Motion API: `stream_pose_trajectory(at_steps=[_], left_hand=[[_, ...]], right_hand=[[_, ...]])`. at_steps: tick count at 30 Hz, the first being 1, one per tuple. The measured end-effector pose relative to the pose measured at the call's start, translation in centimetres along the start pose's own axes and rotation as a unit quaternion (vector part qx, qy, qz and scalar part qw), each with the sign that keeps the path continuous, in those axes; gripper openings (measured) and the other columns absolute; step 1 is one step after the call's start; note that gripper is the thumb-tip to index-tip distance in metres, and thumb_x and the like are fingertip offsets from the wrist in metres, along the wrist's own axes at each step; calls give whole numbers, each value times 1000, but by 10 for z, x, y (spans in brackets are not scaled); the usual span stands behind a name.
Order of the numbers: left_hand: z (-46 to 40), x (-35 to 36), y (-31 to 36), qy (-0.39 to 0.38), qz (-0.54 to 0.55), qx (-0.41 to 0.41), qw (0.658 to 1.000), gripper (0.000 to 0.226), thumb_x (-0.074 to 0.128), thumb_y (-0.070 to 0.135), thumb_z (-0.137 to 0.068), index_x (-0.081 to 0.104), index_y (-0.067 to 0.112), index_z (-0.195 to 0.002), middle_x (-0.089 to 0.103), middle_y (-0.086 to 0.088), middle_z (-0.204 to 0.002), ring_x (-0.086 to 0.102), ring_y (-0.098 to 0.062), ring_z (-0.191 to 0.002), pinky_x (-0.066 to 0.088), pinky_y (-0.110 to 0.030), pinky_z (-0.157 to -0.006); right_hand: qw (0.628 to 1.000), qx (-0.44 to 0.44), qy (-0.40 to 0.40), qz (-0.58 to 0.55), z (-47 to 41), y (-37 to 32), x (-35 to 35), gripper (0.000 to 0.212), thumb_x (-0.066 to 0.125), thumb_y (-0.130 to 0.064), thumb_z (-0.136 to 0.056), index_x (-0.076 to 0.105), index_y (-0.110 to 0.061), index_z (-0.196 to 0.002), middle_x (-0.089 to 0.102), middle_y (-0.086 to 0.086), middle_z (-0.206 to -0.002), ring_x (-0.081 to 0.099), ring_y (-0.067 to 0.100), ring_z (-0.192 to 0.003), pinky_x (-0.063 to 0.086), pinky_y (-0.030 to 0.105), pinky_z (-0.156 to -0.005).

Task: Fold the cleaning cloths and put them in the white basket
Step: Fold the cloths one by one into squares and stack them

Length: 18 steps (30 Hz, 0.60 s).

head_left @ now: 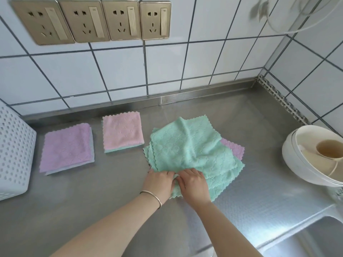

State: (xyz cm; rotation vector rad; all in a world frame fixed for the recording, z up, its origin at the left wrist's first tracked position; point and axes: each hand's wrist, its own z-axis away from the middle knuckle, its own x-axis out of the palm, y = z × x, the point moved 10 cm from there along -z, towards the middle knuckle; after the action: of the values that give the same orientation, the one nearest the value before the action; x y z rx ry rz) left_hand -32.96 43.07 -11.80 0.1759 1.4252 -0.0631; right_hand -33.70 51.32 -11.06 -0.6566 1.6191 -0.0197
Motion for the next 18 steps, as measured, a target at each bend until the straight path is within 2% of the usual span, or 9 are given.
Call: stream_pose_trajectory(at_steps=[1, 3, 5, 8, 10, 13, 15, 18], left_hand=[[-1, -13, -3, 17, 11, -16, 1000, 17, 57, 29, -83, 62, 22, -98, 71, -3, -86, 68, -25, -76, 47, -27, -67], [-4, -31, -8, 36, 62, -25, 997, 23, 46, 20, -90, 56, 23, -111, 69, -3, -98, 66, -29, -85, 46, -32, -64], [-6, -51, -17, 64, 109, -32, 991, 29, 38, 15, -93, 51, 23, -117, 67, -3, -105, 64, -30, -89, 42, -32, -64], [-1, -105, -45, 124, 164, -65, 976, 33, 39, 13, -93, 54, 23, -121, 68, -5, -104, 63, -30, -91, 45, -32, -69], [10, -138, -69, 164, 209, -88, 960, 34, 39, 11, -92, 57, 24, -119, 69, -8, -103, 62, -31, -91, 50, -36, -74], [32, -175, -100, 204, 262, -97, 938, 35, 40, 9, -90, 61, 19, -115, 68, -12, -103, 60, -32, -91, 44, -32, -72], [50, -196, -123, 230, 283, -98, 926, 39, 35, 18, -84, 64, 18, -111, 69, -12, -99, 59, -30, -84, 41, -30, -68], [83, -219, -176, 252, 306, -126, 910, 33, 40, 20, -86, 66, 19, -107, 71, -4, -95, 62, -26, -86, 45, -29, -77]], right_hand=[[1000, -8, 12, 7, -3, 0, -4, 20, 51, -27, -79, 65, -22, -66, 60, -10, -60, 58, 16, -58, 53, 30, -57], [999, -16, 30, 23, -8, 4, -18, 4, 70, -19, -71, 68, -20, -75, 64, -8, -63, 61, 17, -58, 52, 29, -58], [998, 20, 53, 38, -17, 24, -37, 25, 81, -3, -58, 70, -17, -77, 65, -6, -62, 61, 18, -54, 50, 30, -57], [988, 44, 131, 65, -33, 45, -89, 27, 74, 11, -60, 70, -10, -76, 63, 0, -55, 57, 22, -45, 49, 30, -51], [979, 21, 191, 67, -43, 38, -129, 17, 59, 3, -70, 69, -9, -78, 64, 3, -57, 59, 26, -47, 47, 31, -51], [970, -19, 227, 87, -57, 11, -170, 28, 42, -9, -72, 69, -10, -80, 65, 4, -64, 61, 28, -57, 44, 30, -56], [964, -31, 244, 100, -66, -6, -190, 25, 45, -3, -67, 67, -9, -76, 63, 5, -63, 59, 29, -56, 43, 30, -54], [966, -53, 238, 87, -87, -50, -204, 23, 51, 1, -63, 68, -8, -76, 65, 7, -65, 58, 31, -54, 41, 30, -56]])
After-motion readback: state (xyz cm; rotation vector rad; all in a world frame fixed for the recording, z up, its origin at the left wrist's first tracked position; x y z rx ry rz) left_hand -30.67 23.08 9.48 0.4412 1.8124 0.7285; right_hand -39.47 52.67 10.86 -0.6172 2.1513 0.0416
